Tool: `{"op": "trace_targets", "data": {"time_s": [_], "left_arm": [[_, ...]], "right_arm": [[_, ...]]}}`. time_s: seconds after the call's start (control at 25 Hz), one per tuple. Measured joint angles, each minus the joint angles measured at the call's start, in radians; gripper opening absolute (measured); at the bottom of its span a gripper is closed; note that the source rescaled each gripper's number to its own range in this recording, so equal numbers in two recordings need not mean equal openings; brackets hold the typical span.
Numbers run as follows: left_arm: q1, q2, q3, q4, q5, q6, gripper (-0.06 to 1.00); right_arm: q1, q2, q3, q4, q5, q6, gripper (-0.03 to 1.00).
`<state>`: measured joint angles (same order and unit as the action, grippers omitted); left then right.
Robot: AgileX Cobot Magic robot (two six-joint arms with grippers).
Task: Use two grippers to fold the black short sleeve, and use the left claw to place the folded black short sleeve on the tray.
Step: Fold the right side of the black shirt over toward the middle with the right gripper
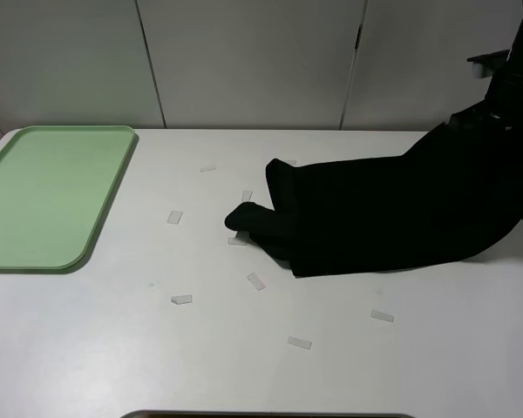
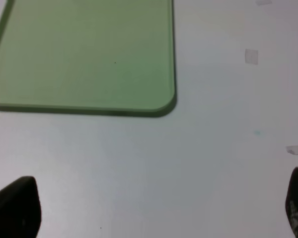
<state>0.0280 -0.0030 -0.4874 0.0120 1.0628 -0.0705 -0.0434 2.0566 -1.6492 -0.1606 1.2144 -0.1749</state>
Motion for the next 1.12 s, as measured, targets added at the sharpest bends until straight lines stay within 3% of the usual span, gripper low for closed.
{"op": "trace_targets", "data": {"time_s": [0.36, 0.8, 0.88, 1.04, 1.12], "left_arm": [[0.000, 0.000, 0.000, 0.000, 0.000, -0.001, 0.98], [0.000, 0.000, 0.000, 0.000, 0.000, -0.001, 0.98], [0.000, 0.000, 0.000, 0.000, 0.000, -0.001, 0.98], [0.000, 0.000, 0.000, 0.000, 0.000, -0.001, 0.98], [0.000, 0.000, 0.000, 0.000, 0.000, -0.001, 0.98]], "right_arm": [[0.122, 0.000, 0.102, -0.068, -0.081, 0.100, 0.06], [0.230, 0.015, 0.104, -0.102, -0.086, 0.161, 0.06], [0.249, 0.028, 0.104, -0.102, -0.093, 0.175, 0.18], [0.292, 0.035, 0.104, -0.100, -0.133, 0.175, 0.81], [0.309, 0.035, 0.099, -0.100, -0.140, 0.180, 0.93]]}}
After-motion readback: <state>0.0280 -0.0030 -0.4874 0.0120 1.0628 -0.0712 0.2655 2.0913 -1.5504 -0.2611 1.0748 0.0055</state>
